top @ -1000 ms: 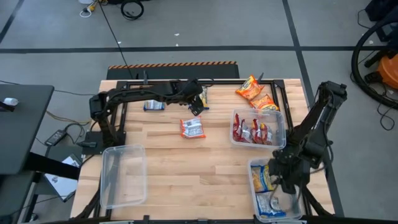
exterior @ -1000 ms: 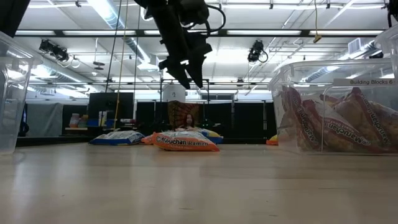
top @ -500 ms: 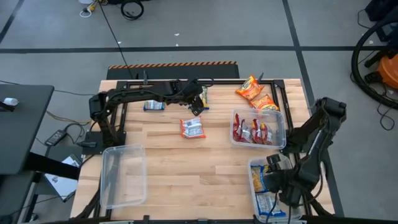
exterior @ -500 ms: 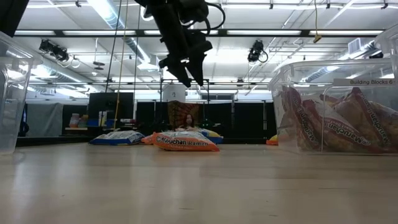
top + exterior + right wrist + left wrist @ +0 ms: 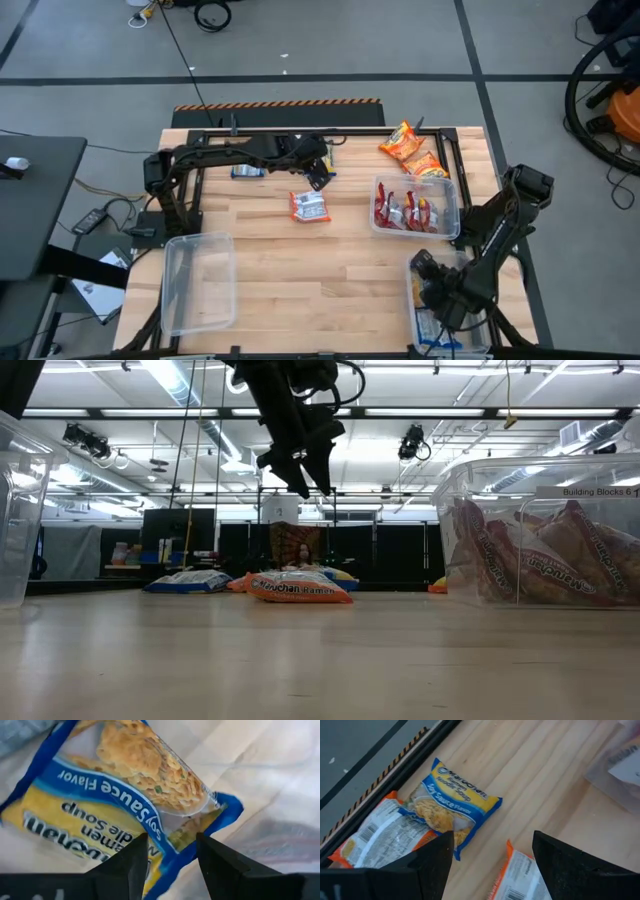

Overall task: Sort Maruchan noodles
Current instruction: Put the blue noodle pack into the bottom right container

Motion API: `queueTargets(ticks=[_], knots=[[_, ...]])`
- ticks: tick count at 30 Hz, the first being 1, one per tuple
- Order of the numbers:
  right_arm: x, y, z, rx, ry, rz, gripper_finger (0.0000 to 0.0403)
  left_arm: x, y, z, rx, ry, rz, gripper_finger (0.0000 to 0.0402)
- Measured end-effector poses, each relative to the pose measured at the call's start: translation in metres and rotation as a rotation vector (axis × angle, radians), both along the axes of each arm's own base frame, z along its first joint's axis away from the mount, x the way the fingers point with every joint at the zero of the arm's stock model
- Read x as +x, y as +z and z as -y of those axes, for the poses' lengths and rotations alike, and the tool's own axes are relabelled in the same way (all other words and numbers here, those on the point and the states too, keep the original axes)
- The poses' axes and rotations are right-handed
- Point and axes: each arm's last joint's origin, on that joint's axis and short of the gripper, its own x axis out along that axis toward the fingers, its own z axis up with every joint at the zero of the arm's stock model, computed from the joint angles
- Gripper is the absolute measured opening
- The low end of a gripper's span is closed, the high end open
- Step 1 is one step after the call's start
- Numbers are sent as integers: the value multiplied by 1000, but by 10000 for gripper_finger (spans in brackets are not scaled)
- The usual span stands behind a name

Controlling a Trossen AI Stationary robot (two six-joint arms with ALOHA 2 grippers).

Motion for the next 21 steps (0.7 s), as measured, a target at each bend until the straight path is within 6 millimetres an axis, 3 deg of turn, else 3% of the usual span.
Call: queueTargets(ticks=[5, 13, 17, 21], knots=[[4, -1, 1, -2, 157, -54, 158, 1, 0, 5, 0, -14, -2, 274], [2, -14, 3, 26, 91, 13, 136, 0, -2, 9, -6, -25, -29, 274], [2, -15, 3, 31, 92, 15, 91, 0, -1, 9, -5, -24, -28, 274], [1, -16, 2, 63, 80, -27, 19, 0, -1, 9, -7, -20, -25, 274]])
